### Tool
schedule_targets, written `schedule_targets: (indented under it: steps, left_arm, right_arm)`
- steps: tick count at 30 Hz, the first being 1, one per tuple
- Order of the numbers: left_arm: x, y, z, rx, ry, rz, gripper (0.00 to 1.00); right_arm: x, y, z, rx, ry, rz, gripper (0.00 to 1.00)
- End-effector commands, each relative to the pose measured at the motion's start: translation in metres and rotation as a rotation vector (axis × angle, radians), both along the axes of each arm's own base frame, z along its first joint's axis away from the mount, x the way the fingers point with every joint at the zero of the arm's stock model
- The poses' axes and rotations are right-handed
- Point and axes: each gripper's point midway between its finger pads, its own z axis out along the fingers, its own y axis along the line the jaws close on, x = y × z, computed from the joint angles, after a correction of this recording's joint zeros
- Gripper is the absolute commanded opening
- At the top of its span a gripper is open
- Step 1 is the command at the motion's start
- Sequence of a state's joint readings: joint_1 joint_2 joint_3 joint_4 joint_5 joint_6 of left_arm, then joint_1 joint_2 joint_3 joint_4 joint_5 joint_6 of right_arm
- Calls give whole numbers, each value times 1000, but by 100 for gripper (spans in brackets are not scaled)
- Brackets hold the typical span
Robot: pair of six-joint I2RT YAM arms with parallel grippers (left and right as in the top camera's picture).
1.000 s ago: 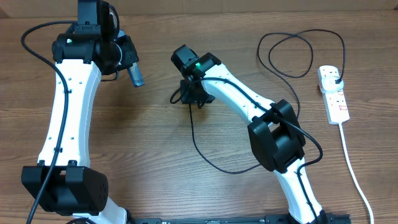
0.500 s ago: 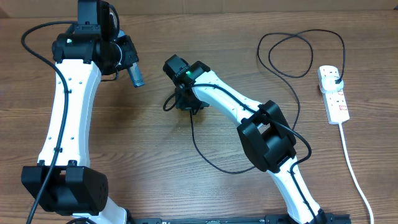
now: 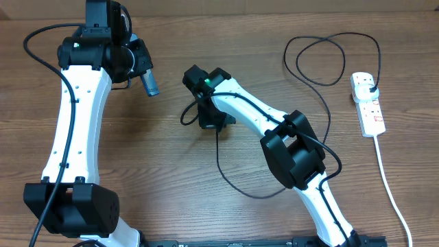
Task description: Plug charger to phone and switch on socket
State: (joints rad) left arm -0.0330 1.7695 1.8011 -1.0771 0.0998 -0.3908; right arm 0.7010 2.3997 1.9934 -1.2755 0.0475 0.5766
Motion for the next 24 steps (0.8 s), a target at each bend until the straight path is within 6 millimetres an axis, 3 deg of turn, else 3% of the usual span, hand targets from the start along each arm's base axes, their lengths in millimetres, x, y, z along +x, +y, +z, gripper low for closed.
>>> schedule_targets:
  steps: [1, 5, 13, 18, 20, 24]
  left_arm:
    - [2, -2, 4, -6, -14, 9, 4]
    - [2, -2, 4, -6, -14, 9, 4]
    - [2, -2, 4, -6, -15, 9, 4]
    - [4, -2, 5, -7, -24, 9, 4]
    - [4, -2, 5, -7, -23, 9, 4]
    - [4, -2, 5, -7, -23, 9, 4]
  right_arm:
    - [-21, -9, -2, -46, 91, -1, 4]
    - [-44, -29, 5, -127, 189, -3, 4]
    - [-53, -37, 9, -162, 227, 6, 4]
    - [-56, -42, 10, -175, 244, 5, 59]
    - [-55, -42, 11, -174, 242, 3, 67]
    - [-50, -41, 12, -161, 230, -3, 67]
